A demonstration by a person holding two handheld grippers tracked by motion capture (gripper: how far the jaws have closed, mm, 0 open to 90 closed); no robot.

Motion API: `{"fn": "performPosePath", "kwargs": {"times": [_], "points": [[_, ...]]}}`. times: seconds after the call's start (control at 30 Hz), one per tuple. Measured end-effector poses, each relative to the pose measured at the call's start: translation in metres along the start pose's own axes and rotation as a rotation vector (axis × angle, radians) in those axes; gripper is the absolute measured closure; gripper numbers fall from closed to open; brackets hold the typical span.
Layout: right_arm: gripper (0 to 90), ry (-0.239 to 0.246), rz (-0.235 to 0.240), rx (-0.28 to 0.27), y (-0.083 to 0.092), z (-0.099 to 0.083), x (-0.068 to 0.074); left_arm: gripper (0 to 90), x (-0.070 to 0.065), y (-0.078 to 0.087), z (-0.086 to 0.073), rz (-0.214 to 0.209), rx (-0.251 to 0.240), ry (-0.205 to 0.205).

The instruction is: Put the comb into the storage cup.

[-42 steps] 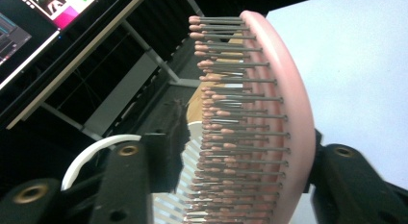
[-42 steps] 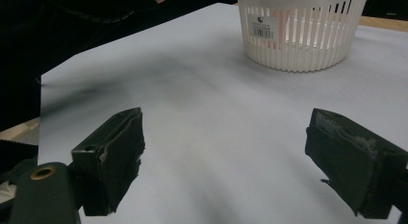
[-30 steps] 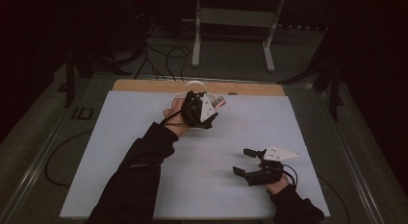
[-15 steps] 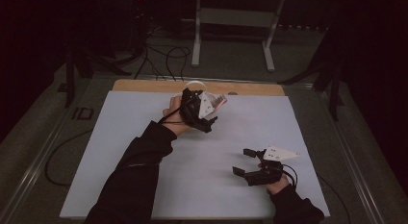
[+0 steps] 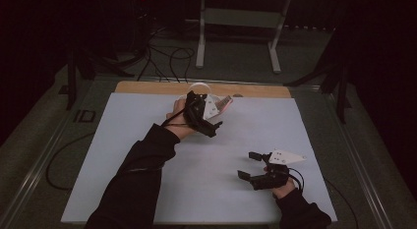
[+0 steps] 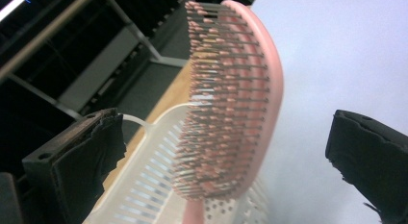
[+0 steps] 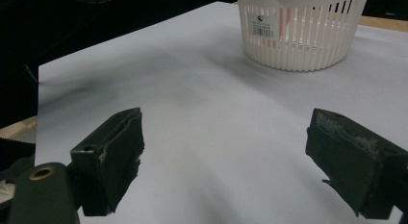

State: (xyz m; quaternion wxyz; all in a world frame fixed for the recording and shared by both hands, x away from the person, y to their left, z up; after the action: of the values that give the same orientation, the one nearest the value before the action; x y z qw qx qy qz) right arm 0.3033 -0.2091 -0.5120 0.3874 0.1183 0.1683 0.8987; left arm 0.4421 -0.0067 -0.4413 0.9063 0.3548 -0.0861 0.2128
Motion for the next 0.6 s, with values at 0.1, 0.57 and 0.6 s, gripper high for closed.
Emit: {"fn": "performPosePath", "kwargs": {"times": [0.1,0.57,0.6], "points": [[12.6,-0.002,-0.002,0.001,-0.0002,-0.0003,-0.0003,0.0,0.0009,0.0016,-0.0009,-0.006,0.0,0.011],[12.4,0.004,-0.009,0.004,-0.0001,-0.0015,-0.0026,0.0,0.0022,0.0093,0.0013,-0.085,-0.004,0.075],[12.4,0.002,-0.01,0.004,0.0004,-0.0013,-0.0024,0.0,0.0022,0.0093,0.0013,-0.085,-0.004,0.075]]}}
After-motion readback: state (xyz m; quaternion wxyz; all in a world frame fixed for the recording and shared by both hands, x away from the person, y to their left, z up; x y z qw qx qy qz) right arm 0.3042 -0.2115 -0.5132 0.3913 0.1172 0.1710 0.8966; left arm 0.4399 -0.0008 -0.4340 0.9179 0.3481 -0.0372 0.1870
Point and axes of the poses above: each handheld gripper's, and its own axes: y roughly backward along the jaws, z roughly out of its top, x roughly to its left, the point moved 5 cm from there along -y, roughly forward along the jaws, and after that the axes turned 15 degrees about -z, right-handed, at the moved point
